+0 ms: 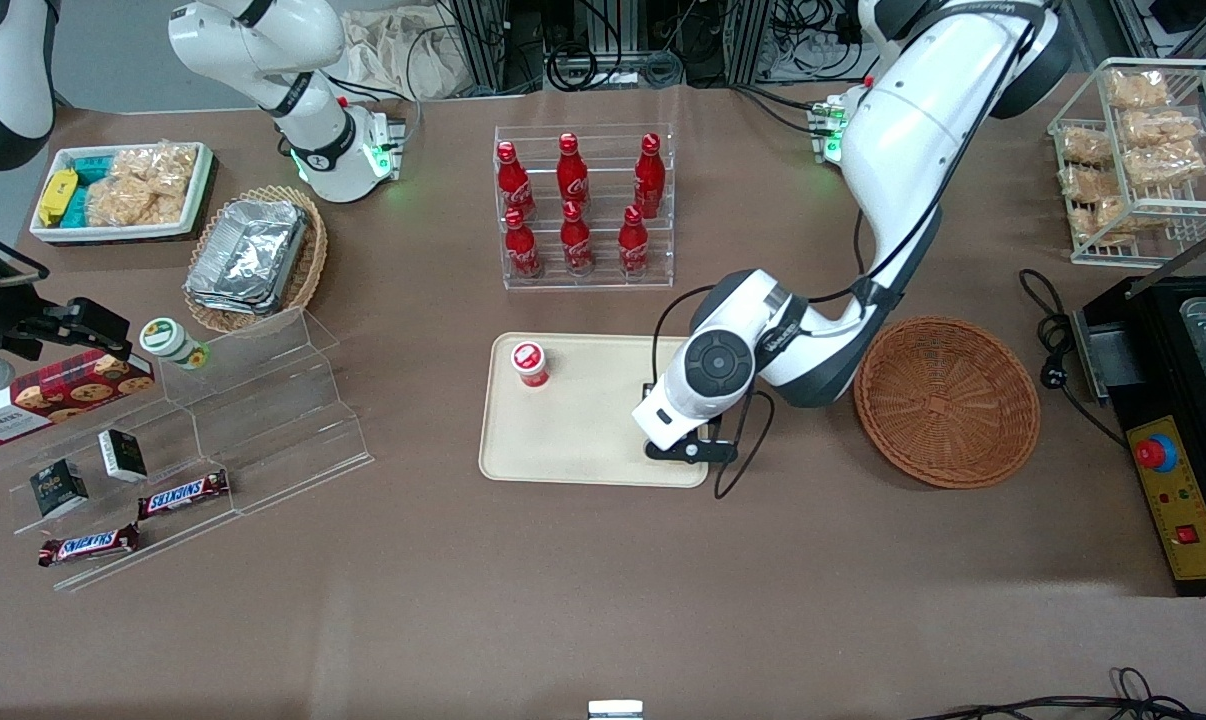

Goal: Place sandwich from basket to tray
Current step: 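Carry the sandwich to the cream tray and open the left gripper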

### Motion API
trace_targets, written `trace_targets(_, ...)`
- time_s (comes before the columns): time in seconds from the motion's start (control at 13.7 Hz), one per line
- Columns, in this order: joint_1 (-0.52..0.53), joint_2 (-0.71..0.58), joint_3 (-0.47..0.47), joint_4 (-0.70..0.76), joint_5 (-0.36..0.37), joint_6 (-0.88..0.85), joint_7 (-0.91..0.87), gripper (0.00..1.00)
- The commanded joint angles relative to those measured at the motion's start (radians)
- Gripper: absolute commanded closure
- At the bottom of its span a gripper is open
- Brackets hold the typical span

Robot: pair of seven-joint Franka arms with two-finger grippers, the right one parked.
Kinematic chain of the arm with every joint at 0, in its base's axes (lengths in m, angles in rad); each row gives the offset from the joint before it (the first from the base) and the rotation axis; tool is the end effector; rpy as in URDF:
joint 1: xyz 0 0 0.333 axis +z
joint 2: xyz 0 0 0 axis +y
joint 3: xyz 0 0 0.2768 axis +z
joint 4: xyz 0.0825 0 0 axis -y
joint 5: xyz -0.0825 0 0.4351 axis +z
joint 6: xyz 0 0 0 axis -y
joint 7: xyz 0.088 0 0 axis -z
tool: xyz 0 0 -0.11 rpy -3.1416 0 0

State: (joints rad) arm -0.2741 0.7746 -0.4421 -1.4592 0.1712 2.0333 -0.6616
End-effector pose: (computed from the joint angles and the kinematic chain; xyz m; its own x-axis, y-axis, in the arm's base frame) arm 0.5737 -0.4359 0.1857 0.9788 -0.0526 -0.1981 -0.0433 -0.9978 0.0509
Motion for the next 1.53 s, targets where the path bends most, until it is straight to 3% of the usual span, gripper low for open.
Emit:
trace_targets(0.0,-0.016,0.034,0.008,0.043,0.016,-0.010,-0.053,0.78)
trace_targets(0.07,-0.014,0.034,0.008,0.045,0.016,-0.010,-0.070,0.08)
trace_targets(0.15,-0.014,0.029,0.008,0.052,0.019,-0.008,-0.073,0.00)
trace_targets(0.44,-0.005,0.006,0.010,0.121,0.019,-0.024,-0.079,0.00)
trace_targets(1.02,0.052,-0.196,0.105,0.122,0.019,-0.151,-0.067,0.00)
trace_targets(1.24,0.110,-0.247,0.105,0.109,0.019,-0.177,-0.090,0.00)
trace_targets(1.46,0.185,-0.374,0.102,-0.014,0.010,-0.203,-0.096,0.00)
